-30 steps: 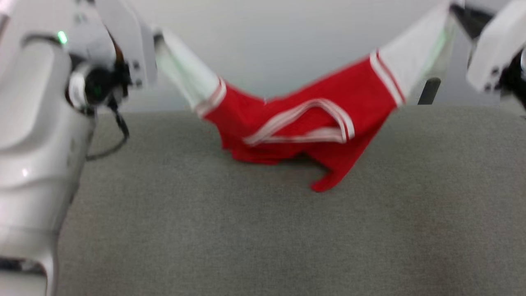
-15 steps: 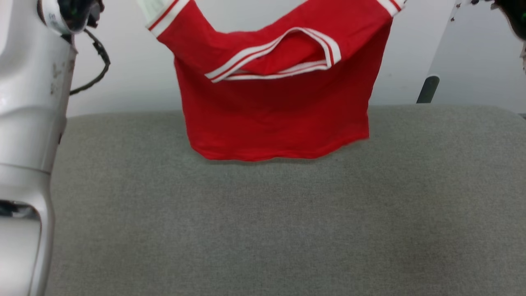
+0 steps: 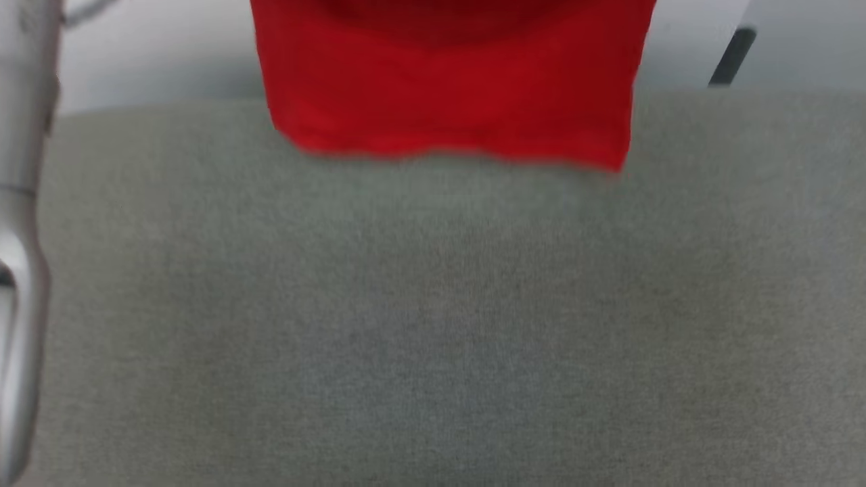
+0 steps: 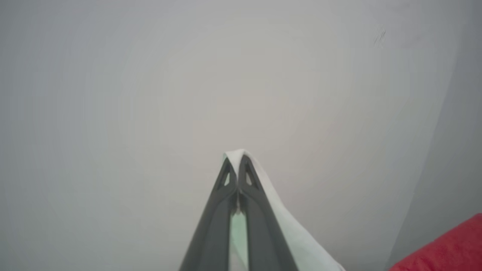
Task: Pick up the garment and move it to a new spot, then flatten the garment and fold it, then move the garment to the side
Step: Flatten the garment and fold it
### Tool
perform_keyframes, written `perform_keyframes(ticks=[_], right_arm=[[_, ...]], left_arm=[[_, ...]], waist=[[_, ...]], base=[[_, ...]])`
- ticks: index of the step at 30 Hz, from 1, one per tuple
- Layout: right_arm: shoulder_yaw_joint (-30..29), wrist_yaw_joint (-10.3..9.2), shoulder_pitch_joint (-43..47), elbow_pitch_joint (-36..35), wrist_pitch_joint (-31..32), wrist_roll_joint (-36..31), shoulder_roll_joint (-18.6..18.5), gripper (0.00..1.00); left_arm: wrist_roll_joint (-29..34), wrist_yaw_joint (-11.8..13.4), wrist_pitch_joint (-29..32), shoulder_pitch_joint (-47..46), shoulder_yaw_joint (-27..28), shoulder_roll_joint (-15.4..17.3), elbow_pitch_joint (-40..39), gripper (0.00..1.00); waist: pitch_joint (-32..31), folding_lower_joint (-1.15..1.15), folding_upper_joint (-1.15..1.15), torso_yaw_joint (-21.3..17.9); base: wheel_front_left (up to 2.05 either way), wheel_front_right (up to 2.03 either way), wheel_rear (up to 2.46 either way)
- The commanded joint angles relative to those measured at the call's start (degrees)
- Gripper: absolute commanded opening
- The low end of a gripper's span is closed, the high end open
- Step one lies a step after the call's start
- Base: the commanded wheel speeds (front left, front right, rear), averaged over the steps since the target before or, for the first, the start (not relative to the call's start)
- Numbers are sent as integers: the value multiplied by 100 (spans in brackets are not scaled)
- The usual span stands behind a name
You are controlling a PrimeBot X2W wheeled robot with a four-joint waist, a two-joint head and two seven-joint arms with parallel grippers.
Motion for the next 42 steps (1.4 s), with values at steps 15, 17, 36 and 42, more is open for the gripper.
perform_keyframes(ticks=[15,17,36,42], right_arm=[[-1095,-2,-1343,-800,-1619,-3348,-550,0],[-1343,-2,-1103,-1250,-1618,-3704,-524,0],[-1382,-3,97,-1210,-1623,-3209,-243,0],[-1018,-2,618,-692,-1581,-2367,-324,0]], left_arm=[[-15,-272,-2481,-1778,377,-681,156,0],[-61,-309,-2565,-1714,522,-739,114,0],[745,-522,-2476,-274,1317,-824,332,0],[570,-605,-1979,95,1302,-765,1056,0]], waist=[[3590,0,0,523],[3792,0,0,619],[3483,0,0,909],[2687,0,0,865]], base=[[0,0,0],[0,0,0],[0,0,0],[0,0,0]])
